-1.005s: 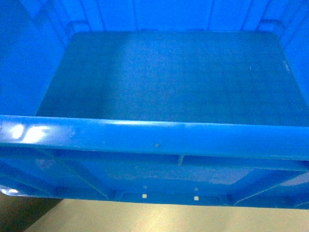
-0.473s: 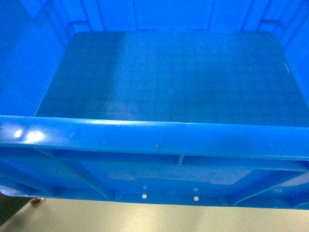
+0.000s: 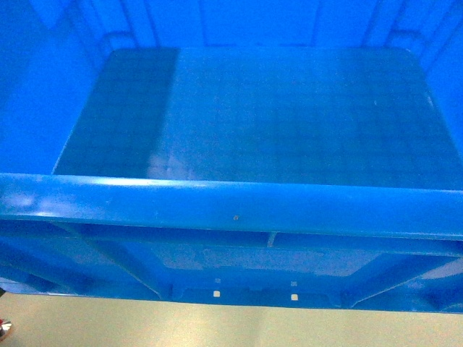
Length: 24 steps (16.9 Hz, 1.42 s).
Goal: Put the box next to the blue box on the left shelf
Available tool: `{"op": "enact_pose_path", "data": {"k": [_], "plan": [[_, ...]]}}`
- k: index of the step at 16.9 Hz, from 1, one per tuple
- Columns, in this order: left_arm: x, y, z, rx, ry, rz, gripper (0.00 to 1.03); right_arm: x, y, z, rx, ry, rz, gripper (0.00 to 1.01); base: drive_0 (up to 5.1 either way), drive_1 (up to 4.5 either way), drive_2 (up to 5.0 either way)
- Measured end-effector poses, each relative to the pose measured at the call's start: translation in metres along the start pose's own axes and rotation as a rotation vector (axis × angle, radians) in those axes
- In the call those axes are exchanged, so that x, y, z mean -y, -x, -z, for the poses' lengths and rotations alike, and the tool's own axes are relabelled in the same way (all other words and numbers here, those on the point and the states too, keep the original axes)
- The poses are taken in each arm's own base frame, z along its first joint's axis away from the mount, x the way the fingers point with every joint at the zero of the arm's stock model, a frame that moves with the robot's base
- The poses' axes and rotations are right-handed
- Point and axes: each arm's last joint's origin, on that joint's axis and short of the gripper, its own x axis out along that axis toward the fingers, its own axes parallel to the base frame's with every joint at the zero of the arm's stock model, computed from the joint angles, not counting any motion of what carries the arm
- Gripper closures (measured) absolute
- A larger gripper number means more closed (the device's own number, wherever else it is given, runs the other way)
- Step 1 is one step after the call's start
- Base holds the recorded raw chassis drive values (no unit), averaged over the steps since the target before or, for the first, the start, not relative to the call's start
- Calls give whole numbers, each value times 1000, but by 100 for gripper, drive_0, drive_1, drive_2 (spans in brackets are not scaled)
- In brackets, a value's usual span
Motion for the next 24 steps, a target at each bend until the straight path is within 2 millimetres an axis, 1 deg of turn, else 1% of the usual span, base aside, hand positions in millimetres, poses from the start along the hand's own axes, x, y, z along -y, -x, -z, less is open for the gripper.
{"op": "enact_pose_path", "data": {"k": [13,24], "plan": [[0,0,0,0,0,0,93,0,0,0,0,0,0,80,-154,-154,-154],[0,0,0,-1,0,0,93,0,0,0,1,1,3,80,-3,-3,-3]]}}
